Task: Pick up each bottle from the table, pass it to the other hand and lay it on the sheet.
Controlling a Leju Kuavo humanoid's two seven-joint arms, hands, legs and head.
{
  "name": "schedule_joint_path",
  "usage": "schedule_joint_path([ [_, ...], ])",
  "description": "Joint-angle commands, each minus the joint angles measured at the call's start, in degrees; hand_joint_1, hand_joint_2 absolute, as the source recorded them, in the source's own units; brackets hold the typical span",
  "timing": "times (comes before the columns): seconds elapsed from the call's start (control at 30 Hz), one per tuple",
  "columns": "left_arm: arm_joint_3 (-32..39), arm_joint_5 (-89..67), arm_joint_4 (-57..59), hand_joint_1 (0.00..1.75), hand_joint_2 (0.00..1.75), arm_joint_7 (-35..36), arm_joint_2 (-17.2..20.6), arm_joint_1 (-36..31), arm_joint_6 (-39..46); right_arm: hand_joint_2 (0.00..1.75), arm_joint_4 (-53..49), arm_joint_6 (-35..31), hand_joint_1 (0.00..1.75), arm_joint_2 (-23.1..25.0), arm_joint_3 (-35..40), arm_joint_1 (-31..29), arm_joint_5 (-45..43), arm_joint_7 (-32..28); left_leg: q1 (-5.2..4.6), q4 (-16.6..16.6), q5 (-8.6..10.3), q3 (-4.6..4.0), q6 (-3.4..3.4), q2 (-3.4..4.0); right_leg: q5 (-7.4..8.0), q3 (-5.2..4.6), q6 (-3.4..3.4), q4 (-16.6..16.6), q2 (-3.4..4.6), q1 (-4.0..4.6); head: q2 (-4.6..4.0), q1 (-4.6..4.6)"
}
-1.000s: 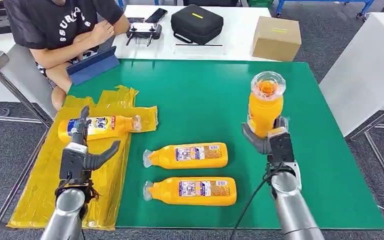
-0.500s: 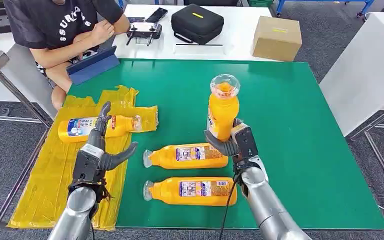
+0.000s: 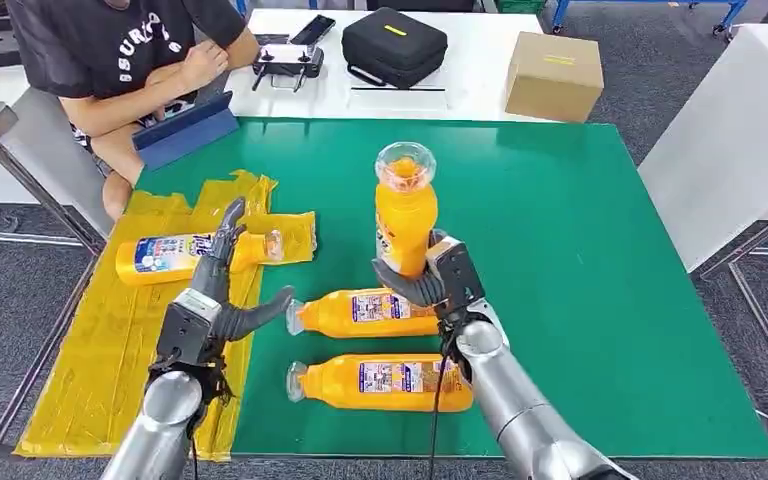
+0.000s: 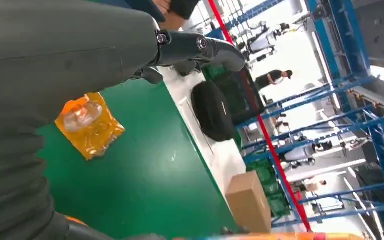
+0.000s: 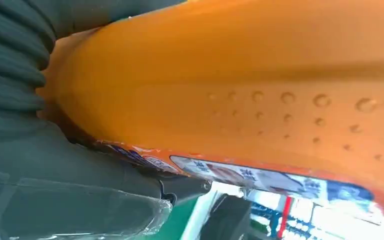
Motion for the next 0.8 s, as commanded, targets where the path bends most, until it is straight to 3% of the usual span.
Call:
schedule_joint_path([
  [0.03,-3.54,0.52,-1.44,0.00,1.75,5.23,2.66,-4.51,-7.29,1.75,0.07,-0.49,1.75,2.05,7.84,-4.88,1.32,-1.49,0.07,0.11,-0.14,0.14,-0.31,0.10,-0.12,0.10,-0.20,0.12,0.08,0.06,0.00,0.00],
  [0.33,-5.68,3.34,-1.36,0.00,1.75,7.39,3.93,-7.20,-14.58,1.75,-5.28,-1.58,1.75,1.05,10.44,-3.15,3.29,-2.17,0.05,0.03,-0.04,0.08,-0.23,0.00,-0.06,0.07,-0.12,0.02,-0.01,0.05,0.00,0.00],
  [0.8,-7.85,5.39,0.77,0.00,1.75,7.28,3.69,-9.66,-13.05,1.75,2.44,-2.51,1.75,3.10,12.78,-6.16,4.22,-1.44,0.08,0.06,-0.13,0.25,-0.36,0.08,-0.13,0.24,-0.22,0.05,0.07,0.07,0.00,0.00],
])
